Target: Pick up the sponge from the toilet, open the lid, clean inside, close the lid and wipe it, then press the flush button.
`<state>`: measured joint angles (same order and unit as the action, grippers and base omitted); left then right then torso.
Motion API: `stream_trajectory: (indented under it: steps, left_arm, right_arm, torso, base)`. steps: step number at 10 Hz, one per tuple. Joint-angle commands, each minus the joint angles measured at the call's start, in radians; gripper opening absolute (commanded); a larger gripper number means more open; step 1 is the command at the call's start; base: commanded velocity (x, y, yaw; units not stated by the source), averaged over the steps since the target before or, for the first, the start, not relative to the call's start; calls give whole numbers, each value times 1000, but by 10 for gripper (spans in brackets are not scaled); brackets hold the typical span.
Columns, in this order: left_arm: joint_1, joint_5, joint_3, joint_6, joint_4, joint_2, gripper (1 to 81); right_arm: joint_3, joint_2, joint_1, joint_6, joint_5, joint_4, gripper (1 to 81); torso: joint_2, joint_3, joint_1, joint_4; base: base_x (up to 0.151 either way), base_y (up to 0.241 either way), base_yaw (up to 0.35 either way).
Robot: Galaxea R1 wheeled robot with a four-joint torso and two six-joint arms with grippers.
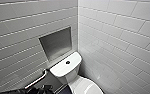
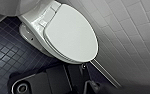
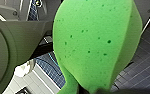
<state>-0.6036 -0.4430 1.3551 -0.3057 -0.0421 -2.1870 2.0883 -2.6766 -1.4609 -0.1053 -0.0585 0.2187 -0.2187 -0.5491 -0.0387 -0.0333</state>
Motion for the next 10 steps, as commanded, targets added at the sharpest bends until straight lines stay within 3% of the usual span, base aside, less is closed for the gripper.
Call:
stream_trajectory:
  steps: [1, 4, 8, 9, 10]
  left_arm:
    - [-305, 115, -39, 0, -269, 59, 10]
    - [-509, 228, 171, 0, -354, -80, 10]
    - [-661, 266, 410, 4, -357, -258, 10]
    - [-684, 297, 481, 2, -355, -295, 10]
    - [-701, 316, 552, 2, -355, -337, 10]
  right_arm:
    - [-4, 8, -10, -4, 85, -6, 10]
    - [24, -8, -13, -4, 85, -6, 10]
    - [96, -42, -5, -4, 86, -4, 10]
    - [110, -53, -5, -4, 86, -6, 10]
    - [133, -68, -6, -4, 85, -6, 10]
  torso:
    - [0, 54, 0, 0]
    - [-1, 123, 1, 0]
    - [-3, 248, 3, 0]
    - [-3, 200, 4, 0]
    - [-4, 221, 5, 0]
  base:
    - [0, 0, 0]
    - [0, 0, 0]
    - [0, 0, 0]
    - [0, 0, 0]
    - [0, 0, 0]
